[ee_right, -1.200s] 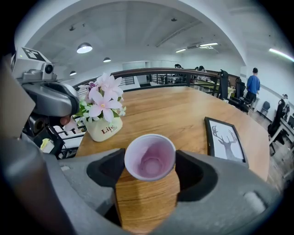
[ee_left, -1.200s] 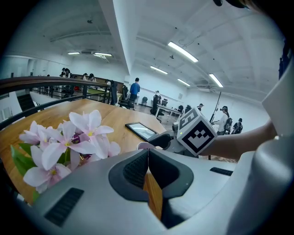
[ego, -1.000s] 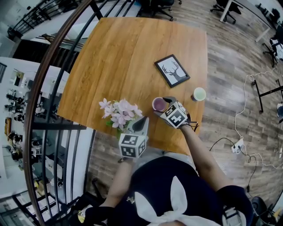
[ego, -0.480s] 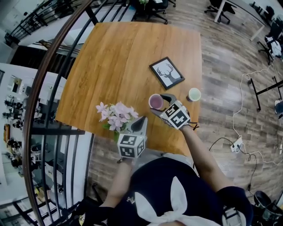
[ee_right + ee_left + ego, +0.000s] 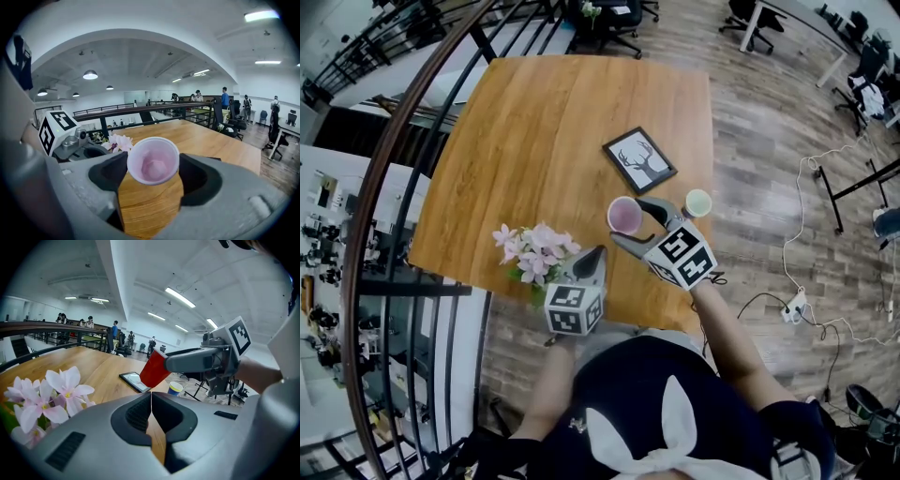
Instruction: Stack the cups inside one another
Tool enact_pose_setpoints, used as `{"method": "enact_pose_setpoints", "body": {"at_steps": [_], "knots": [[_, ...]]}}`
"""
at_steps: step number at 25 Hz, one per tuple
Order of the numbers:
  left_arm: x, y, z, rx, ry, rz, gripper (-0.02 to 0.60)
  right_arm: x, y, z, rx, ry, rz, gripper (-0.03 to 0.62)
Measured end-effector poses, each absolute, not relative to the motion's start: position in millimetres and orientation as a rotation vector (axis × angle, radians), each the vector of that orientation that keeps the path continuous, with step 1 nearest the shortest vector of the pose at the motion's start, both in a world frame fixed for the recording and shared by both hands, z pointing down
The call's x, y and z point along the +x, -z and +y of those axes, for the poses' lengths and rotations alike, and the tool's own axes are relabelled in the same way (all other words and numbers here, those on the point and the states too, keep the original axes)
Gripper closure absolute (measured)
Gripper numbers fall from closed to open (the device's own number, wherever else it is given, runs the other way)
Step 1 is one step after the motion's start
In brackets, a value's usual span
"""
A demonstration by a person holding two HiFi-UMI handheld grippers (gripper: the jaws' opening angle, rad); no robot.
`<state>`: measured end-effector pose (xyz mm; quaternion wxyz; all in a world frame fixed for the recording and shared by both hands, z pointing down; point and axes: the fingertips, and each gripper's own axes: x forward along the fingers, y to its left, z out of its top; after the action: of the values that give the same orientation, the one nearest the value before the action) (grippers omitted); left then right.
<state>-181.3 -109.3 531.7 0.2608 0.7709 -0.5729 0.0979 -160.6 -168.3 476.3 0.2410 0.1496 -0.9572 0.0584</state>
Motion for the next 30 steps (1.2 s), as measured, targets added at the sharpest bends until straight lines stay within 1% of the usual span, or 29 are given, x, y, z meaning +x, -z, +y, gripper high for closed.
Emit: {"method": "enact_pose_setpoints", "body": {"at_steps": [8,14,24,30], "knots": [[-167,-530,-119,2.112,-0.257,-1.535,0.561,-145,-465,-172,0.435,-0.149,-2.636,0.256],[-157,-532,-127,2.129,-0.267,-1.51,0.561,-120,-469,-190,0.51,-0.165,-2.615,0.255],[-133,-535,-143,2.183,-0.297,-1.432,0.561,-54,-468,-233,0.729,-0.207,-2.564,0.255],[-131,-536,-150,2.197,-0.309,-1.41,0.561,-12,-459,-261,0.876,-0.217,-2.527,0.255]]}}
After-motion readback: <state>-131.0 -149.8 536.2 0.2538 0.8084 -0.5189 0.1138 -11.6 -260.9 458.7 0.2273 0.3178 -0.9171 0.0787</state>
